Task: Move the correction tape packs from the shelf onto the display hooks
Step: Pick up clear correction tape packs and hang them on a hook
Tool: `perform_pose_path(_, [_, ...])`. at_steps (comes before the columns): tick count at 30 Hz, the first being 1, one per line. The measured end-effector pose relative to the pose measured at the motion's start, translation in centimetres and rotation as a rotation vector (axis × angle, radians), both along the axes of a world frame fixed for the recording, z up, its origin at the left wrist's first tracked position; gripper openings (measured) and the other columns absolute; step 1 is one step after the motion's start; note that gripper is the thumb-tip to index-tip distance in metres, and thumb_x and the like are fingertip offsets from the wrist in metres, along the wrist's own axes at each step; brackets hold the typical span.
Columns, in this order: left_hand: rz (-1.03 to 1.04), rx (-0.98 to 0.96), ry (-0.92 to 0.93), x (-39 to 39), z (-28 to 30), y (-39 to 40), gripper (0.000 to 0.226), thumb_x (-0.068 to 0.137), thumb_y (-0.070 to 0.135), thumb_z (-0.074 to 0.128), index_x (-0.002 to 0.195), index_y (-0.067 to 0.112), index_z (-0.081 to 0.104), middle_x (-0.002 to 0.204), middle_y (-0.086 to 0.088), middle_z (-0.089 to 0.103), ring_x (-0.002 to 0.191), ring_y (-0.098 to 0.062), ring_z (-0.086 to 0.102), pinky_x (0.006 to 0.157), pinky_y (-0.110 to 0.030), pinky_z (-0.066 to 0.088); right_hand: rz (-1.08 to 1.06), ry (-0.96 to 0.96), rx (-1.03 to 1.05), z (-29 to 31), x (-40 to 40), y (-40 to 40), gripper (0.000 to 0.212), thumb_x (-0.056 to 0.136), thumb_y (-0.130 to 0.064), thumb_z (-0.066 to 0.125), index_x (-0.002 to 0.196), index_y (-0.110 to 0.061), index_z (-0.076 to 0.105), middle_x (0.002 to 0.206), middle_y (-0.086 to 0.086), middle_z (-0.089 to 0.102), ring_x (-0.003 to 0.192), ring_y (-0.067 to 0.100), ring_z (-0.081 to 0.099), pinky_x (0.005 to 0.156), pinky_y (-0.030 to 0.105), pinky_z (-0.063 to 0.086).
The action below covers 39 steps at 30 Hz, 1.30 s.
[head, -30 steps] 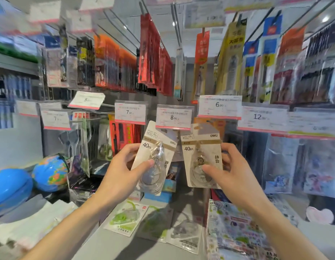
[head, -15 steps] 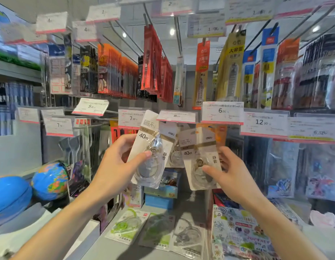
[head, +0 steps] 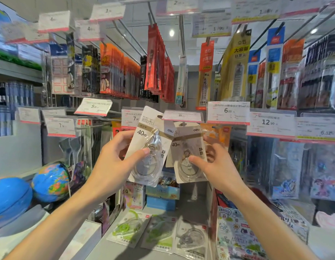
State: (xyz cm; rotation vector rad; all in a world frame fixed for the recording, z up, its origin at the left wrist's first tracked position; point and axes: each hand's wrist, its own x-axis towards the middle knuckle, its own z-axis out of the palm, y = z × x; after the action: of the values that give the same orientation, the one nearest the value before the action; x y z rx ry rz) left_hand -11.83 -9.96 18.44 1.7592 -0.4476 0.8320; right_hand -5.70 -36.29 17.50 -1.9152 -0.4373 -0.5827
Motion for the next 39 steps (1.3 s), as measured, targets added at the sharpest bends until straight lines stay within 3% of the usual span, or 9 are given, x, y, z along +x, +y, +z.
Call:
perform_pose_path(4, [0.002,0.003,0.000,0.0,0.0,0.3,0.037,0.088,0.020,0.079,0.121,0.030,0.065,0.113,0.019,0.077,0.104,0.001,0.071,0.085,-0.021,0.051,-0.028,-0.015,0.014,0.2,0.3,0.4,0.054,0.090,-0.038,0.078,0.133,-0.040,0.046,0.120,-0.015,0.065,0.102,-0.002,0.064,0.081,0.020,0.052])
perform_pose_path(11, [0.010,0.011,0.033,0.8,-0.9,0.4,0.035,0.089,0.024,0.079,0.119,0.035,0.064,0.115,0.018,0.076,0.109,-0.002,0.070,0.098,-0.039,0.053,-0.126,-0.070,-0.035,-1.2,1.6,1.0,0.063,0.093,-0.041,0.072,0.149,-0.034,0.043,0.132,-0.015,0.062,0.116,0.009,0.061,0.094,0.027,0.048])
perform_pose_path(15, [0.014,-0.006,0.066,1.5,-1.5,0.3,0.034,0.087,0.026,0.081,0.115,0.037,0.065,0.112,0.020,0.076,0.108,0.000,0.070,0.100,-0.039,0.052,-0.186,-0.090,-0.158,-1.7,3.7,1.3,0.045,0.097,-0.034,0.065,0.138,-0.015,0.059,0.104,-0.008,0.068,0.077,-0.005,0.058,0.069,0.011,0.044])
perform_pose_path(19, [0.019,-0.035,0.101,2.0,-1.8,-0.2,0.033,0.084,0.027,0.083,0.111,0.036,0.067,0.110,0.020,0.076,0.106,-0.003,0.071,0.099,-0.039,0.054,-0.222,-0.089,-0.296,-1.7,4.7,1.6,0.067,0.100,-0.028,0.058,0.159,-0.024,0.026,0.109,0.001,0.065,0.085,0.014,0.058,0.067,0.022,0.043])
perform_pose_path(22, [-0.018,-0.036,0.127,2.1,-2.4,-0.5,0.033,0.084,0.027,0.083,0.111,0.037,0.067,0.111,0.017,0.077,0.105,-0.005,0.072,0.097,-0.041,0.055,-0.188,-0.113,-0.282,-2.0,4.4,1.0,0.053,0.100,-0.031,0.058,0.146,-0.035,0.032,0.096,-0.006,0.064,0.076,0.011,0.063,0.060,0.021,0.044])
perform_pose_path(25, [-0.050,-0.061,0.156,2.4,-2.9,-1.0,0.035,0.083,0.027,0.084,0.112,0.036,0.068,0.112,0.016,0.077,0.105,-0.005,0.073,0.095,-0.036,0.055,-0.170,-0.085,-0.170,-2.2,3.0,0.1,0.020,0.099,-0.039,0.063,0.113,-0.041,0.048,0.108,-0.012,0.069,0.100,0.010,0.070,0.084,0.031,0.057])
perform_pose_path(29, [-0.123,-0.116,0.211,2.9,-3.7,-2.5,0.036,0.083,0.022,0.084,0.114,0.033,0.069,0.111,0.014,0.079,0.102,-0.005,0.074,0.089,-0.027,0.055,-0.032,-0.049,-0.078,-2.8,0.3,-0.6,0.020,0.097,-0.042,0.066,0.115,-0.042,0.057,0.103,-0.021,0.069,0.097,-0.011,0.066,0.076,0.006,0.052])
perform_pose_path(35, [-0.165,-0.107,0.235,3.4,-4.4,-5.9,0.033,0.085,0.024,0.081,0.116,0.032,0.071,0.109,0.016,0.079,0.104,-0.004,0.073,0.088,-0.028,0.060,0.273,0.109,0.084,-4.3,-1.6,-0.1,0.037,0.096,-0.029,0.073,0.129,-0.034,0.056,0.109,-0.010,0.078,0.098,0.015,0.076,0.090,0.033,0.061])
perform_pose_path(39, [-0.148,0.028,0.194,3.3,-4.4,-6.9,0.029,0.092,0.027,0.075,0.119,0.037,0.072,0.109,0.021,0.077,0.105,-0.002,0.071,0.095,-0.034,0.056,0.318,0.159,0.204,-4.6,-1.4,-1.2,0.042,0.093,-0.015,0.076,0.128,-0.024,0.056,0.113,-0.005,0.080,0.101,0.015,0.078,0.084,0.027,0.062])
